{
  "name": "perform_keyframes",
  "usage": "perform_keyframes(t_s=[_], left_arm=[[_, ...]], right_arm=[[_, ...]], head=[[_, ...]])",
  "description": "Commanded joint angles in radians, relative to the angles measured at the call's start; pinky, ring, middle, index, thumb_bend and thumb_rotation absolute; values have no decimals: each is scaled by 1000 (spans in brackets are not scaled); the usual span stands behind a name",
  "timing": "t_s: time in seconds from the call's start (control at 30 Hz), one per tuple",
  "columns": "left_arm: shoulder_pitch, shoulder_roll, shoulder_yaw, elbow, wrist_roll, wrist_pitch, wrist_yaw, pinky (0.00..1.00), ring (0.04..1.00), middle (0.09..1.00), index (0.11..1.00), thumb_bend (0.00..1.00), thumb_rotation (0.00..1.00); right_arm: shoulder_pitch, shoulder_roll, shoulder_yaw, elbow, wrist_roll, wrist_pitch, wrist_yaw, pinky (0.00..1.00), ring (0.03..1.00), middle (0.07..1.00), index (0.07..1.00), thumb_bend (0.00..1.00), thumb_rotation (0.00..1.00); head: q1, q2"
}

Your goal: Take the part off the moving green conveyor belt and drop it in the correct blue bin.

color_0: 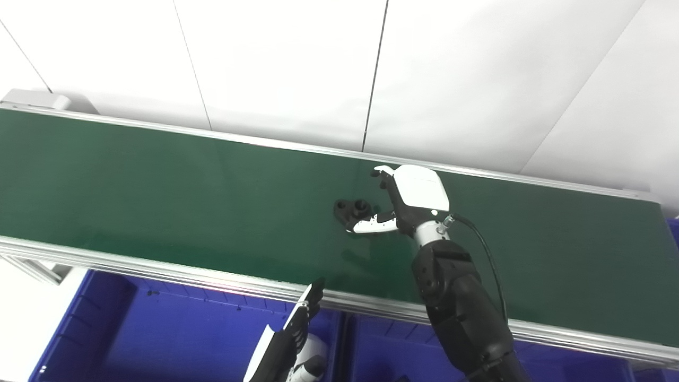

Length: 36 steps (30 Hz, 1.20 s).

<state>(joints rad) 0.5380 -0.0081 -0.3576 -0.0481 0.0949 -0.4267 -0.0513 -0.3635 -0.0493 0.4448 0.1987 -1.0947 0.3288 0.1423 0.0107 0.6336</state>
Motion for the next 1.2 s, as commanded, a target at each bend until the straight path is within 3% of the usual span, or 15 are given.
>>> perform_keyframes(t_s=[0.0,0.1,0.27,0.37,0.5,0.6,0.63,0.67,0.7,0.77,0.9,1.17], left_arm=[[11,-5,-9,-29,6,-37,-3,1000,1000,1000,1000,871,829],[12,-4,-11,-30,12,-38,-2,1000,1000,1000,1000,867,835],[22,-4,-13,-45,15,-33,-1,1000,1000,1000,1000,863,834],[29,-3,-13,-59,11,-27,-4,1000,1000,1000,1000,862,830],[41,-2,-12,-80,12,-13,-6,1000,1000,1000,1000,858,830],[45,2,-13,-91,12,-8,-9,1000,1000,1000,1000,859,832],[45,3,-14,-91,11,-9,-10,1000,1000,1000,1000,856,836],[45,5,-14,-94,9,-7,-12,1000,1000,1000,1000,855,836],[46,7,-14,-97,7,-5,-14,1000,1000,1000,1000,853,835],[45,9,-12,-98,7,-6,-15,1000,1000,1000,1000,841,833],[46,9,-9,-96,11,-11,-15,1000,1000,1000,1000,823,836],[53,11,-8,-111,19,-2,-16,1000,1000,1000,1000,831,841]], right_arm=[[-29,5,2,-7,12,7,-30,476,595,692,786,887,512],[-21,5,7,8,24,2,-41,482,604,693,780,896,522],[-5,-10,31,3,16,14,-21,440,541,628,738,882,516],[-7,-25,62,-1,-21,50,35,302,395,518,703,819,521],[-16,-47,108,23,-80,103,130,228,307,418,676,693,498],[-13,-59,130,24,-109,120,157,255,340,437,614,610,437],[-11,-61,134,23,-116,121,158,196,275,365,540,550,262],[-9,-67,146,25,-139,122,152,182,259,347,521,534,218],[-10,-75,163,27,-168,121,156,159,238,419,497,532,89],[-17,-87,195,36,-234,130,185,116,191,456,483,532,23],[-17,-94,201,50,-281,138,215,58,129,469,481,533,0],[1,-84,174,49,-295,137,213,69,143,469,480,533,0]], head=[[1,-1],[1,-2],[0,6],[-3,14],[-6,28],[-7,35],[-7,35],[-13,41],[-19,43],[-25,47],[-28,49],[-31,58]])
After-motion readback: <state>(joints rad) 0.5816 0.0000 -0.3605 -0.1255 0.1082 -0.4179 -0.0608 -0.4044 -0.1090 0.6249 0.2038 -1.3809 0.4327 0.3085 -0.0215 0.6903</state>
